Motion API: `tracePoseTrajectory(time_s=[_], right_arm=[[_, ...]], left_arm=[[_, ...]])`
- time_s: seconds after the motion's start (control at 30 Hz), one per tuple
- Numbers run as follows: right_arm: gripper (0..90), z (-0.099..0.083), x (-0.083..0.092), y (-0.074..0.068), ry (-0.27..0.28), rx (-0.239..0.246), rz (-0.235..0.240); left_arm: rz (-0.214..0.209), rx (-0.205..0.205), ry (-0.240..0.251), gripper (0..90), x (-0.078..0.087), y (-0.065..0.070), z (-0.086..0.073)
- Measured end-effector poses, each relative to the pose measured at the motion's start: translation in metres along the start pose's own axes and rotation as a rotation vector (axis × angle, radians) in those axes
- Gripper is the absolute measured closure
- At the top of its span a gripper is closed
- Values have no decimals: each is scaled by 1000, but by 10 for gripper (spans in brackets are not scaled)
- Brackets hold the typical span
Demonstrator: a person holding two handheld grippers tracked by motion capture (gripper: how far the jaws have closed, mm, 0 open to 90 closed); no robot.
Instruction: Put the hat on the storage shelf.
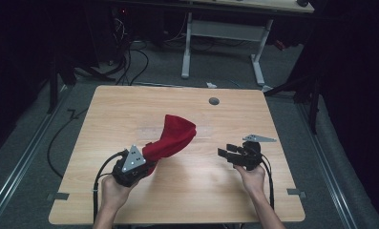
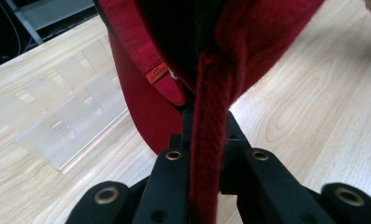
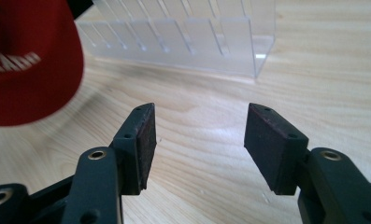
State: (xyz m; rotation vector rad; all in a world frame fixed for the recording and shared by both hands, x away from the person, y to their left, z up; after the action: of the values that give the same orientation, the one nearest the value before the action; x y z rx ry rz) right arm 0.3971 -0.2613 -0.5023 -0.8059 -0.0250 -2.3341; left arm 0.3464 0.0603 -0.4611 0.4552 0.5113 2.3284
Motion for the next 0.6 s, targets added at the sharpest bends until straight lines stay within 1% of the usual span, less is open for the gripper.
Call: tracePoseTrajectory(time_s=[0.03,0.1,0.17,0.27,0.37,0.4,0.5,0.6], right_arm=[[437,-3,-2,0,-8,5,-10],[436,-9,-6,1,-30,30,-39],[434,-14,-10,2,-47,27,-52],[428,-20,-14,4,-73,42,-84],[426,-25,-17,5,-94,67,-125],[426,-26,-19,6,-98,80,-135],[422,-30,-21,8,-119,102,-168],[417,-34,-22,10,-128,112,-193]], left_arm=[[2,12,7,847,0,-1,2],[4,28,15,847,1,-4,4],[6,42,23,847,1,-6,6],[9,53,33,847,2,-9,9],[8,66,47,847,3,-12,13],[8,78,53,847,3,-12,14],[11,93,66,847,3,-16,17],[16,117,86,846,3,-19,21]])
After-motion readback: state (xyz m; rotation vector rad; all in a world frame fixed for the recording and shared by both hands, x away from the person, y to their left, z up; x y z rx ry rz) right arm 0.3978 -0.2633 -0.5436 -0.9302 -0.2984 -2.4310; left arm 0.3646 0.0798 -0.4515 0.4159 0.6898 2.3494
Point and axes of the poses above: each handheld gripper's, and its own axes: x roughly backward along the jaws, z roughly out of its top, y roughly to its right, the point moved 3 cm from there along -x, roughly forward along the jaws, and after that the axes turned 10 degrees about x, right-handed, at the moved point
